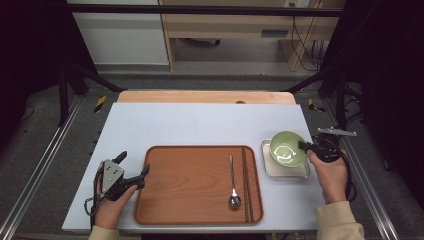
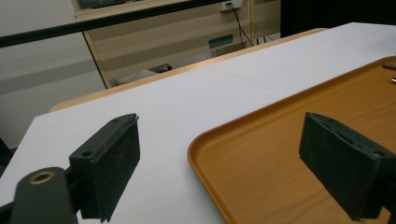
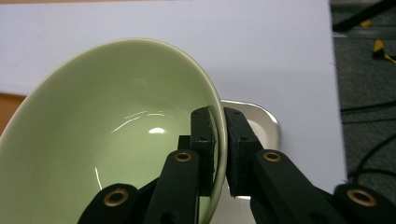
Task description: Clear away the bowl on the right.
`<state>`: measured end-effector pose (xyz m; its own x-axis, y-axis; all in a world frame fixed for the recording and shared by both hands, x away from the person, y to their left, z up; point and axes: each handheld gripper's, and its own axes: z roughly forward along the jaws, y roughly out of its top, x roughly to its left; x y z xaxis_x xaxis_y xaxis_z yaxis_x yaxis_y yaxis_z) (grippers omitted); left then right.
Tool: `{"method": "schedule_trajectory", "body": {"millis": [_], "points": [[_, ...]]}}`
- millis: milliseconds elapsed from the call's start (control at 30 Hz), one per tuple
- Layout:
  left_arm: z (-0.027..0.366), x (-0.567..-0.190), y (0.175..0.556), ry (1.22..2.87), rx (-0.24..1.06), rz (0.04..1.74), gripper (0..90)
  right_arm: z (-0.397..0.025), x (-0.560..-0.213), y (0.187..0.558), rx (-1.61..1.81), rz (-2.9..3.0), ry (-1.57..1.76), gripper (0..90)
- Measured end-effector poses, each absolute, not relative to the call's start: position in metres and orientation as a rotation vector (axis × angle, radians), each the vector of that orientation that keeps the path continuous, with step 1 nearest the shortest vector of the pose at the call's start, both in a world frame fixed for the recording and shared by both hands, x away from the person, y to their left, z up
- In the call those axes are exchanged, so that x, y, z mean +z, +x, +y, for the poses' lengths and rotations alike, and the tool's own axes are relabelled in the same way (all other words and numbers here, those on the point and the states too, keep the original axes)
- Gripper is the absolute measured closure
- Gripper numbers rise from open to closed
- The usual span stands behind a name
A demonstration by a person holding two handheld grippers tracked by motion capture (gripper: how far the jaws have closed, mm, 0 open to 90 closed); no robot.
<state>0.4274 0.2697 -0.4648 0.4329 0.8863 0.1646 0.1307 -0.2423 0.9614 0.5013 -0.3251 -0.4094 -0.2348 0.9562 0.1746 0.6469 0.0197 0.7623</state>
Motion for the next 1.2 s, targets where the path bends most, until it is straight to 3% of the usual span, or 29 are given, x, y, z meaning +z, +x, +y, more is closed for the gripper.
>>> {"method": "schedule_trajectory", "body": {"millis": [333,667,900,1200], "points": [[0.271,-0.464,0.427,1.664,0.931,0.896,12.1,-0.241,-0.383,0.491,1.154,2.122,1.388,83.7],[0.272,-0.463,0.426,1.666,0.934,0.892,12.2,-0.154,-0.407,0.488,1.156,2.397,1.244,83.6],[0.272,-0.463,0.426,1.663,0.932,0.892,12.3,-0.128,-0.423,0.488,1.138,2.492,1.213,83.6],[0.272,-0.463,0.426,1.665,0.931,0.89,12.5,-0.124,-0.43,0.488,1.114,2.541,1.221,83.5]]}}
